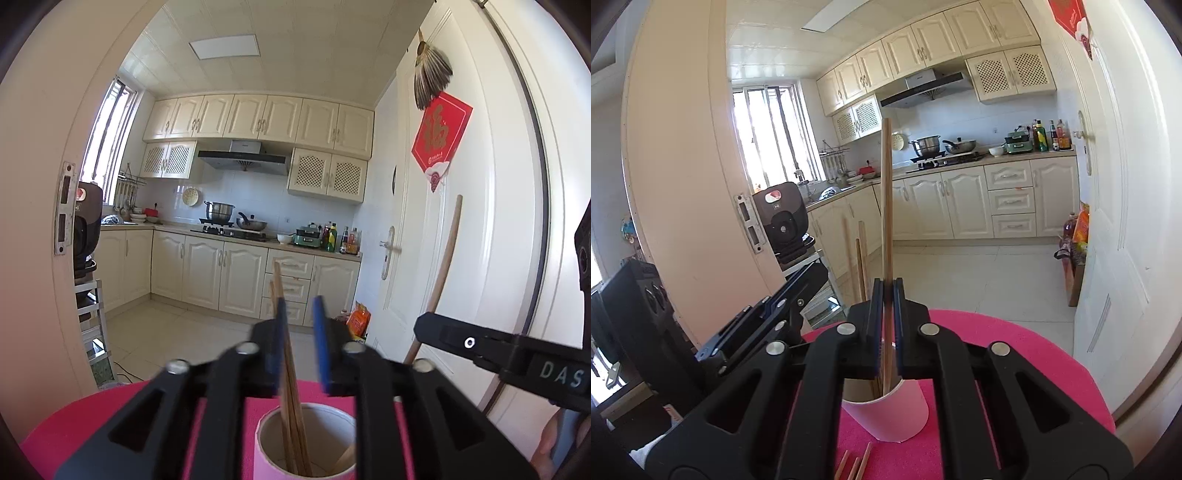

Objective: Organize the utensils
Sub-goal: 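Raise the left tool's chopstick into the pink cup while the right tool inserts its own, then open the left tool in the cup while the right tool releases its chopstick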

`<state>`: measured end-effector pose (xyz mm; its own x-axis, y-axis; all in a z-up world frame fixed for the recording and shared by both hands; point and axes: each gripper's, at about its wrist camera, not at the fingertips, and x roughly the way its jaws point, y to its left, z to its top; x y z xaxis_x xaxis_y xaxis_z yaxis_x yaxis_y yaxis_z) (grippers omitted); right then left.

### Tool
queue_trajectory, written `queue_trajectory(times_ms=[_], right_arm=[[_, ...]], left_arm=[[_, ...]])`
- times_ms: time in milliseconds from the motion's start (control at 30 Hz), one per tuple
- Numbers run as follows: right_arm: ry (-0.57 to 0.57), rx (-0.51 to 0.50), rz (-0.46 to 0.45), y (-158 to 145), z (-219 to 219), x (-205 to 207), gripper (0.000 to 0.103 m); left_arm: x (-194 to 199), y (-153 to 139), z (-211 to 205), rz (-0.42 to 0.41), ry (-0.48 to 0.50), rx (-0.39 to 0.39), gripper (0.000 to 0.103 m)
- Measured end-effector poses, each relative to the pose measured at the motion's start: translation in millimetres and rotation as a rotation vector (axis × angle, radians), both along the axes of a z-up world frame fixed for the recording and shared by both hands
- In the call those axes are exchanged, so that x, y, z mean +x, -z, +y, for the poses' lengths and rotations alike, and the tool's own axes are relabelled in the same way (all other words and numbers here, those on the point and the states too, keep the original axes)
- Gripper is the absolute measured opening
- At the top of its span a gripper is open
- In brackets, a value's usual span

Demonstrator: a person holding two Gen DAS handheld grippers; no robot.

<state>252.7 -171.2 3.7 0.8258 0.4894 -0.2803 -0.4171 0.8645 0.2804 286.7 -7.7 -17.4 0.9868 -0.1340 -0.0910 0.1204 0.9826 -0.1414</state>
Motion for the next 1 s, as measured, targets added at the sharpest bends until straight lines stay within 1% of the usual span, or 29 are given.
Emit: queue_trajectory(times_ms=[67,133,200,300,433,633,800,900,967,1000], right_arm=[[0.008,-0.004,0.002,0,1,0,0.006],[0.012,-0.006,0.006,1,2,0,0.006],[0.018,-0.01,0.005,1,4,-2,0.006],[0.03,-0.012,0.005,3,5,-3,0.006],[0.044,-0.019,0.004,3,8,-4,0.006],[0.046,-0.031,0.001,2,12,-10,0.006],[0.05,-0.047,-0.007,4,16,-14,0.006],[0.054,-0.053,0.004,5,19,-16,0.007],[0.065,-0.062,0.002,4,20,-18,0.01],[0.07,-0.066,-0.001,4,20,-19,0.017]], left_arm=[[-4,1,1,0.004,0.01,-0.001,0.026],[-7,-1,1,0.011,0.005,0.009,0.033],[-9,-2,3,0.013,0.014,0.009,0.034],[-14,-5,7,0.02,0.026,-0.001,0.04],[-20,-6,7,0.028,0.025,0.012,0.045],[-29,-12,9,0.03,0.036,0.02,0.05],[-38,-16,15,0.032,0.041,0.006,0.055],[-44,-18,18,0.032,0.036,0.002,0.061],[-50,-18,21,0.021,0.036,-0.009,0.063],[-53,-19,22,0.018,0.04,-0.011,0.063]])
